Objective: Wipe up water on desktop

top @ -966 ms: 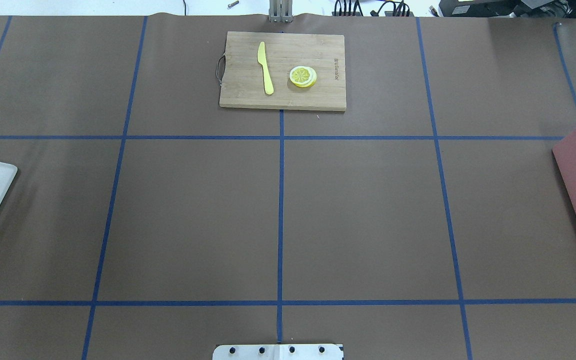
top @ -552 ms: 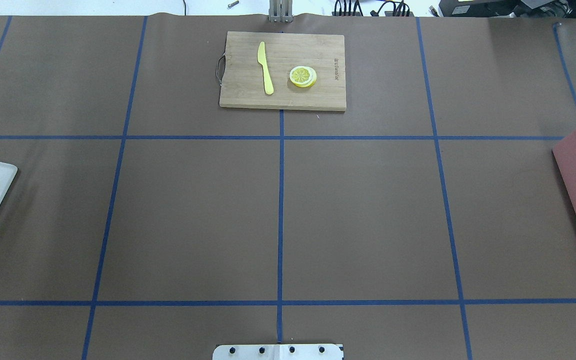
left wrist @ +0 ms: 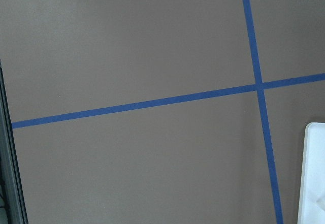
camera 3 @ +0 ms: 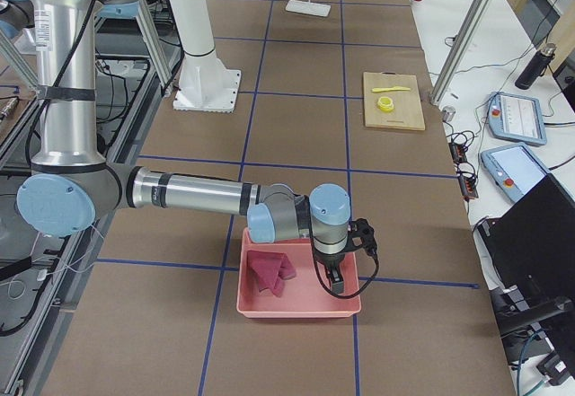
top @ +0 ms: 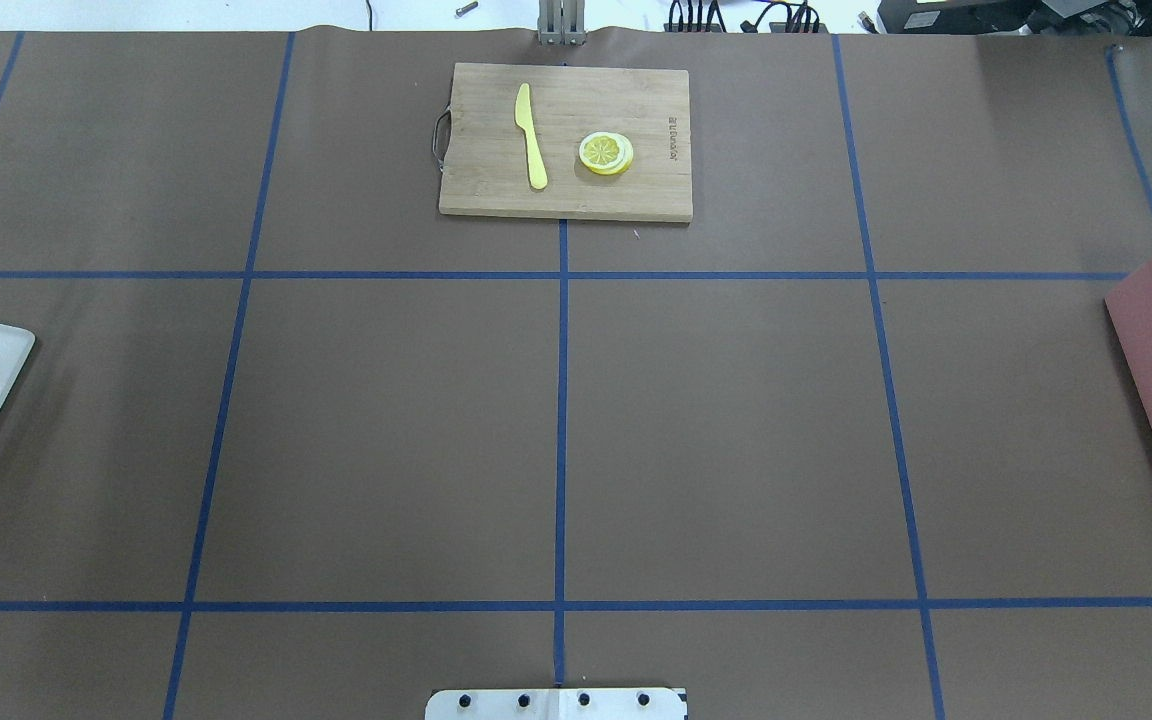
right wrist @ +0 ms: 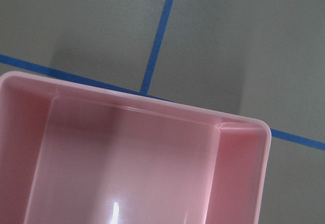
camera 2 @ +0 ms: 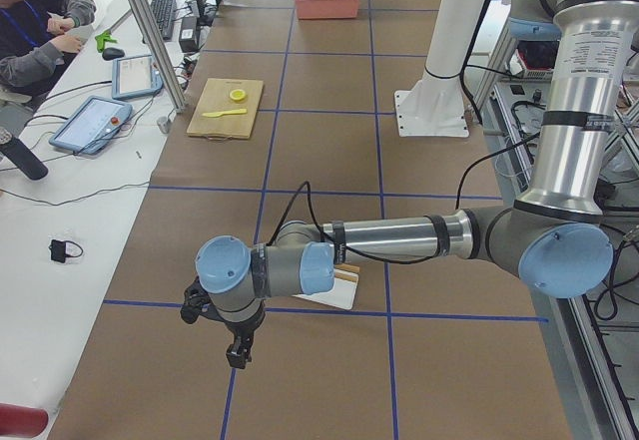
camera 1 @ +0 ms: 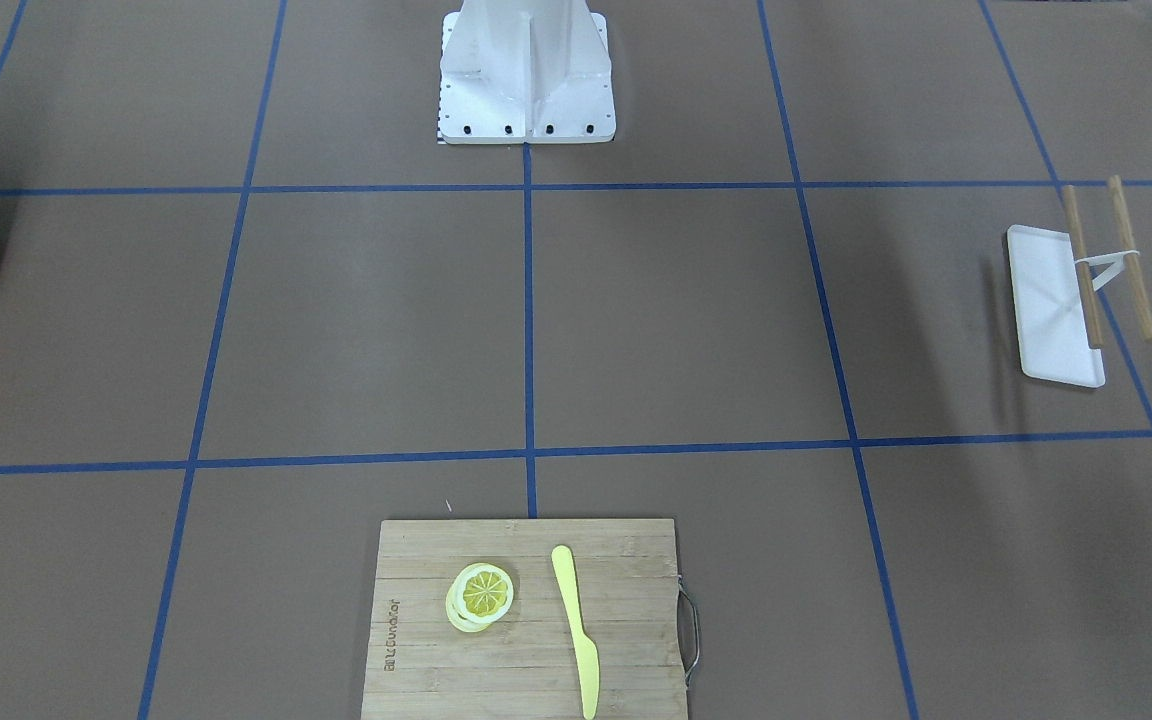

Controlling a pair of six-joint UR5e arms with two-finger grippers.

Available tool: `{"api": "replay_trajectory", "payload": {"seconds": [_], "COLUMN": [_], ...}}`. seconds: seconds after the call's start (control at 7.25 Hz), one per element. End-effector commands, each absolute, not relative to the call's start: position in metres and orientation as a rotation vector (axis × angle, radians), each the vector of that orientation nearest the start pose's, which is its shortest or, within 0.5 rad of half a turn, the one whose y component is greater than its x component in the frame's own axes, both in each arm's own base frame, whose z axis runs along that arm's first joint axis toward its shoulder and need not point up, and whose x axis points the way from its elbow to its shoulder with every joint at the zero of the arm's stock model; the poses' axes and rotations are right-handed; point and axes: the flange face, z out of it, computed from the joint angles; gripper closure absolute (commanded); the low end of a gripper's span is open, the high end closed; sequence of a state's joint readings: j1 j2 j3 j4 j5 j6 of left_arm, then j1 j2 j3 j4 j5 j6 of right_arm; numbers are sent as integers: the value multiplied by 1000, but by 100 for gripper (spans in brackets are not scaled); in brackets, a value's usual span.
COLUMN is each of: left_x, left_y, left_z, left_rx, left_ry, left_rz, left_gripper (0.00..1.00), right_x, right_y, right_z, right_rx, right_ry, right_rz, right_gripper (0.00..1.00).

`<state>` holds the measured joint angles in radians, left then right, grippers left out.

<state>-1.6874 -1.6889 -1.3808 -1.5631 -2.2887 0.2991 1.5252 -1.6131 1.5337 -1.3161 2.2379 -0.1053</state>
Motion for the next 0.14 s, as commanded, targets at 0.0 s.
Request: {"api": "replay_trajectory", "payload": {"seconds": [0.0], "left_x": [-130], "left_y": [-523], "left_z": [695], "left_rx": [75], "left_ry": [718], "left_rz": [146], "left_gripper": [2], "right_x": [49], "right_y": [-487], "right_z": [678], "right_rx": [188], "right_ry": [-661], "right_rz": [-204], "right_gripper": [0]}}
